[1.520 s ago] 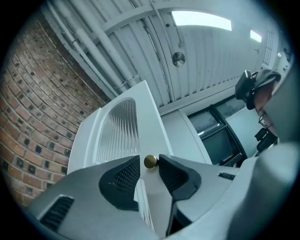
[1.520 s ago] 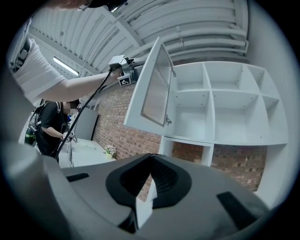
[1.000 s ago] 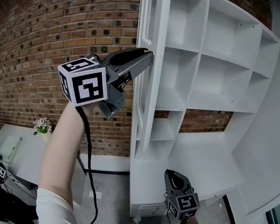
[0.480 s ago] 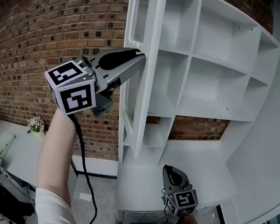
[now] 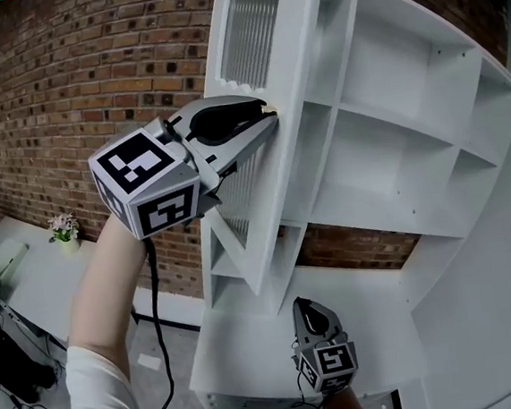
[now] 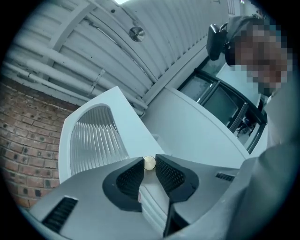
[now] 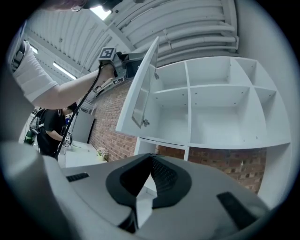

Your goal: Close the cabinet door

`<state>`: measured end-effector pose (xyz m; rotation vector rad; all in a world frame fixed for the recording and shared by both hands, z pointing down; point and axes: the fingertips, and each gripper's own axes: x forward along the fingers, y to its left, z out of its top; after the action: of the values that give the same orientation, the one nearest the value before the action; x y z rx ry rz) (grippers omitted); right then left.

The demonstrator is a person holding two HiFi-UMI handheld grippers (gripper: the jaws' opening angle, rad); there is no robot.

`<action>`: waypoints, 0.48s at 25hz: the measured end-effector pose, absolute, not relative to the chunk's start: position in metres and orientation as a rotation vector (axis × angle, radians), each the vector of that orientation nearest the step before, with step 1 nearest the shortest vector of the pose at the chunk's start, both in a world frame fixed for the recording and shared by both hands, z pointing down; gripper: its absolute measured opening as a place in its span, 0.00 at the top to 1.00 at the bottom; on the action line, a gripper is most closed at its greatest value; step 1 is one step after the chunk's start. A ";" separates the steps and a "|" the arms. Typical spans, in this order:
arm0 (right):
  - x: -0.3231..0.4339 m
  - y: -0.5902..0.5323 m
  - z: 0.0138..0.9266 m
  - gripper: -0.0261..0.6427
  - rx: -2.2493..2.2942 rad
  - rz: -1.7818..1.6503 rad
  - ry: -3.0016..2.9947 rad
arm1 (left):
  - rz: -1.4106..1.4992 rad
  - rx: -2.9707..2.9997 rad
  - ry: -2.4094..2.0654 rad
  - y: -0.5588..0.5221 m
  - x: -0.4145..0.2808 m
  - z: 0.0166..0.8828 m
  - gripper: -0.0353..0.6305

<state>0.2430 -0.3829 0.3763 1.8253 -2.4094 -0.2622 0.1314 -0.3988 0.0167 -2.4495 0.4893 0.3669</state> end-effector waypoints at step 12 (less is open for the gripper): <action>0.315 -0.406 0.368 0.95 1.837 -0.289 -2.486 | 0.228 -2.327 0.687 -0.440 0.222 0.019 0.81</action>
<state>0.3152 -0.4063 0.3677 1.8372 -2.4856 -0.2887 0.2222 -0.4396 0.0191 -2.3269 0.6870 0.2278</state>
